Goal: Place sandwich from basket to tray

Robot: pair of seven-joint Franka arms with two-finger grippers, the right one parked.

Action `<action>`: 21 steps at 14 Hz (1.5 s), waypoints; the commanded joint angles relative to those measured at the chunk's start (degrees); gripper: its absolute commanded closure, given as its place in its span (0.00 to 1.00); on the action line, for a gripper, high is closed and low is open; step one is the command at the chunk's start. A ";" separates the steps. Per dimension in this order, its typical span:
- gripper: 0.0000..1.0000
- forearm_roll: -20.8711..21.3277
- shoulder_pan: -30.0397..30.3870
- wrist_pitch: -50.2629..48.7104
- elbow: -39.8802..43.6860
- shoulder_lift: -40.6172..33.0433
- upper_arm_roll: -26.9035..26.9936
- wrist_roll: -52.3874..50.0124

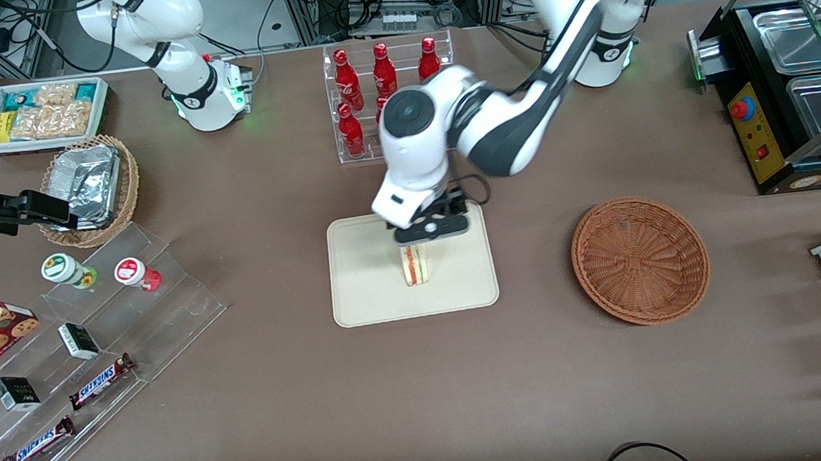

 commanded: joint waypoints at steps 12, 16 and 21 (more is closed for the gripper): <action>0.00 -11.89 -0.22 -23.53 -3.11 -19.48 26.67 34.79; 0.00 -11.45 -0.04 -26.71 -5.12 -23.43 32.91 45.52; 0.00 -11.01 17.67 -26.71 -7.50 -26.86 21.46 51.42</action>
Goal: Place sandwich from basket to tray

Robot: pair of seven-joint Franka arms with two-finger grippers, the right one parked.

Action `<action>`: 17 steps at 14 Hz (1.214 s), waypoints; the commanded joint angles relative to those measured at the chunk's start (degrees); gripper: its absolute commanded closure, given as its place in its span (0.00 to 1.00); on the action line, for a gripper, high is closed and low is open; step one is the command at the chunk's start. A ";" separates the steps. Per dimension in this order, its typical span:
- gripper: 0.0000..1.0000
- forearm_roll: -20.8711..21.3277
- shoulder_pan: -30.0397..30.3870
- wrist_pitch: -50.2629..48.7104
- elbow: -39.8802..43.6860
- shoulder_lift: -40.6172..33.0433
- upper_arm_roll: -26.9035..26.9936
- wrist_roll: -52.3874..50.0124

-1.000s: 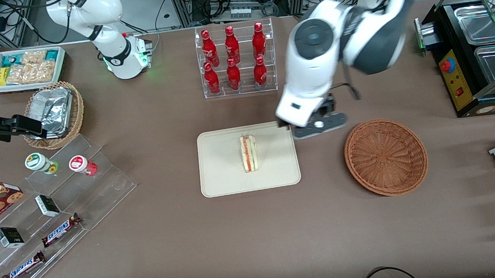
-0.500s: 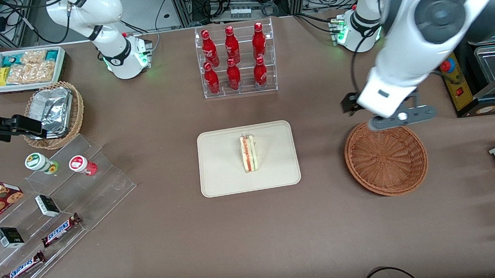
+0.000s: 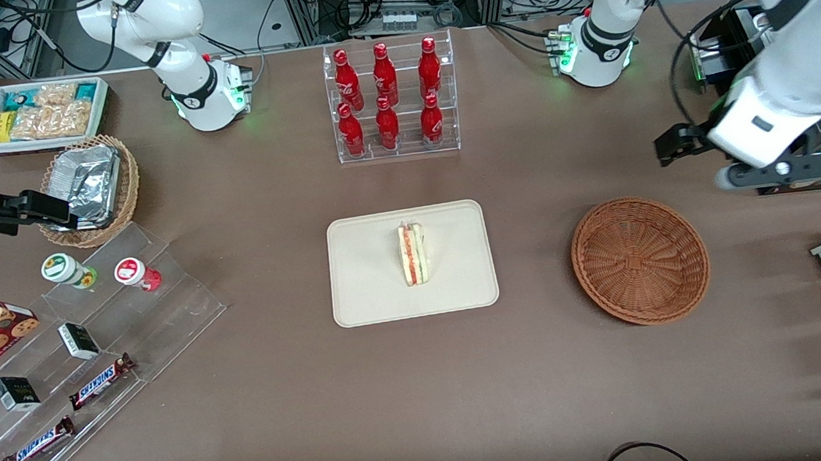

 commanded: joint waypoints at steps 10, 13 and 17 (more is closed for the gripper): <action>0.00 0.14 20.19 0.06 -5.26 -6.48 -17.27 3.97; 0.00 -0.03 19.48 -0.21 -3.60 -4.81 -16.91 3.97; 0.00 0.58 19.74 -0.03 -2.53 -4.46 -16.73 3.88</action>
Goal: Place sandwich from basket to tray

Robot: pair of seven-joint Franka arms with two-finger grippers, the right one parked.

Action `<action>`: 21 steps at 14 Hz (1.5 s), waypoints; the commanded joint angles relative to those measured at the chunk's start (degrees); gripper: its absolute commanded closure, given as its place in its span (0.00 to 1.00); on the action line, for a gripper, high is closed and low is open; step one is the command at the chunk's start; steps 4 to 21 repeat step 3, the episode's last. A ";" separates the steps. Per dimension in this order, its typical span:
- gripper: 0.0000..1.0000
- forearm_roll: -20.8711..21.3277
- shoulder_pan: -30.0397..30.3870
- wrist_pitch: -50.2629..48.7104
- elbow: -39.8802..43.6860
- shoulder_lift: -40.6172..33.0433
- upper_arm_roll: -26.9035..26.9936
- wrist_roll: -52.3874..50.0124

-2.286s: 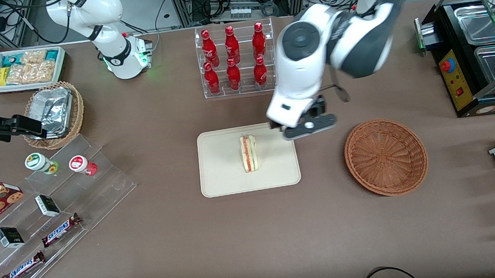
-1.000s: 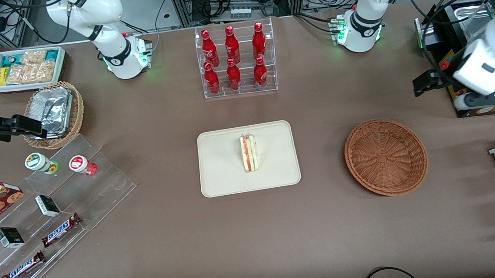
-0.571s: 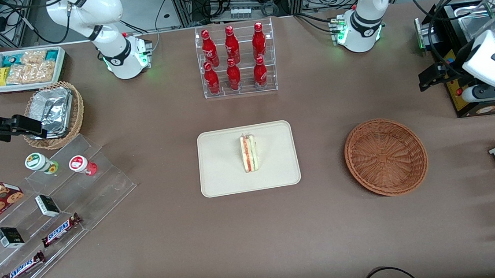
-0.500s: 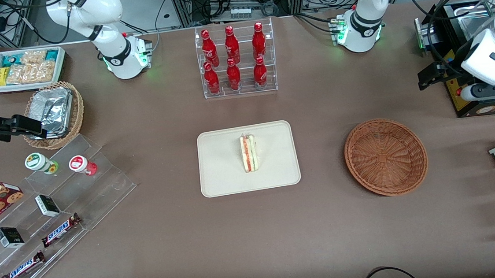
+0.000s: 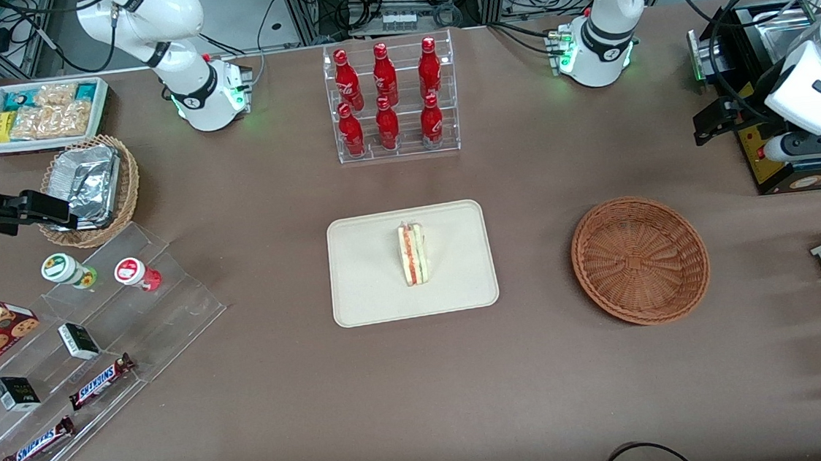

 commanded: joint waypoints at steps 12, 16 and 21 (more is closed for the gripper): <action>0.00 3.20 -0.69 0.71 1.01 0.17 0.71 0.76; 0.00 3.20 -0.69 0.71 1.01 0.17 0.71 0.76; 0.00 3.20 -0.69 0.71 1.01 0.17 0.71 0.76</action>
